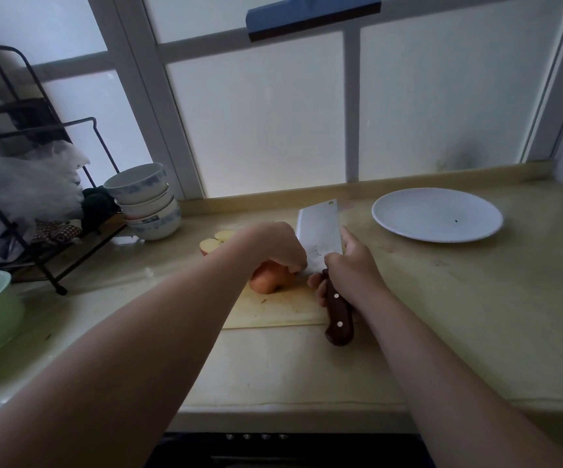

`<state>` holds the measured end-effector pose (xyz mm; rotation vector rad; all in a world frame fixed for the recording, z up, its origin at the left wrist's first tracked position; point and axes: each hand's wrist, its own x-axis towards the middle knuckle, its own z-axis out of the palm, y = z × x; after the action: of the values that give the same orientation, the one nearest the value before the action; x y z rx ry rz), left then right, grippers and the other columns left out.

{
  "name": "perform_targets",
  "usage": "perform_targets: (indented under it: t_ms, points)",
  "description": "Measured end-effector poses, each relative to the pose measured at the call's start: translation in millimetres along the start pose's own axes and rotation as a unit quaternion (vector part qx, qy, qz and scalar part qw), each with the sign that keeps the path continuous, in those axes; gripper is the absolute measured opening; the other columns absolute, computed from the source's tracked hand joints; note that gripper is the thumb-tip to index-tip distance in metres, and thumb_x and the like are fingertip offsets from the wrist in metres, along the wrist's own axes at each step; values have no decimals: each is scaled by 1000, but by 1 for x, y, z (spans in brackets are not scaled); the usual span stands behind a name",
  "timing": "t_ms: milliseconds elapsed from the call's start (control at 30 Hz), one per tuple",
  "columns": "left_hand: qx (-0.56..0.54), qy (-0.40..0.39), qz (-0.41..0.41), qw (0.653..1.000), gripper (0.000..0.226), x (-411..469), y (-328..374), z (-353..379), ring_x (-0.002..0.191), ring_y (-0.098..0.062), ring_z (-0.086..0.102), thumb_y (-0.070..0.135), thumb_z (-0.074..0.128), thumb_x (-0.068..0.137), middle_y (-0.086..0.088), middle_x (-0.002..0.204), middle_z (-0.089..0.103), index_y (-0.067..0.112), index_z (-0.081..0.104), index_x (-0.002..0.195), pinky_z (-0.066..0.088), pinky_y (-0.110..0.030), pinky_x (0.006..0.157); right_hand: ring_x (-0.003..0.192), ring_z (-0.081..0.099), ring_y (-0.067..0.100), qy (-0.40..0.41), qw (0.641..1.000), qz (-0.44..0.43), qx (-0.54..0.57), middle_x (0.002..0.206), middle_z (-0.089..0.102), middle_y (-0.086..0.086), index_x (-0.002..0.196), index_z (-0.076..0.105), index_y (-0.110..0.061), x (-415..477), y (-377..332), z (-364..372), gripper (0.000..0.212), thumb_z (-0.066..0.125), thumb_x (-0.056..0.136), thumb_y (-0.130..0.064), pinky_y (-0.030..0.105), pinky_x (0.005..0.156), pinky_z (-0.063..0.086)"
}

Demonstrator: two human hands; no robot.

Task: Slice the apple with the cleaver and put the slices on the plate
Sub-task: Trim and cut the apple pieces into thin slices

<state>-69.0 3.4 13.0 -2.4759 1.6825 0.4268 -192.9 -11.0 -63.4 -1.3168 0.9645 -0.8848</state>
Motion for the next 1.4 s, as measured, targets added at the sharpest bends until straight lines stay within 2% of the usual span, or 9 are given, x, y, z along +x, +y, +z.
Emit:
perform_targets:
  t_ms: [167,467,633,800,1033,1200,1400]
  points:
    - [-3,-5,6,1000,25,-1,1,-1,66,-25,55,16,63,87,-8,87,50,8,49,106,55,-35,72,38,51,17,-1,1000,2,9,78,68,21,160,35,-28,-3,-1,0,80,28,89,8,28,39,47]
    - [-15,-13,-4,1000,23,1,-1,0,64,-26,57,16,65,87,-10,83,51,8,49,102,54,-34,69,38,50,18,5,1000,-9,13,83,67,23,161,34,-27,-1,-1,2,82,27,87,9,29,39,47]
    - [-7,-4,3,1000,23,-1,-1,-1,61,-25,56,17,64,89,-9,82,51,9,48,103,49,-32,60,40,50,18,4,1000,-9,17,84,68,23,162,30,-29,-1,0,3,81,27,90,8,29,39,46]
    - [-25,-5,-6,1000,26,0,-1,0,64,-26,56,17,66,87,-10,83,51,8,47,103,53,-35,70,40,51,18,2,1000,-15,0,85,68,25,163,28,-30,-2,0,2,81,28,90,7,28,39,47]
    - [-79,-15,-20,997,40,1,-5,0,72,-33,58,14,69,83,-12,92,50,8,47,116,59,-44,72,41,55,21,-1,998,-37,-59,81,72,26,163,27,-32,-1,1,1,83,31,89,3,32,41,50]
    - [-108,3,-19,994,35,-1,-10,3,73,-32,60,16,71,82,-13,95,55,8,49,108,59,-43,70,43,57,24,0,996,-41,-78,77,72,23,164,23,-36,1,3,2,86,30,87,2,35,44,52]
    - [-163,10,-20,986,45,-4,-17,3,93,-38,64,14,77,80,-14,100,55,6,49,115,61,-51,81,48,57,25,-10,995,-35,-92,81,71,23,165,17,-40,3,-3,8,87,29,90,3,36,47,53]
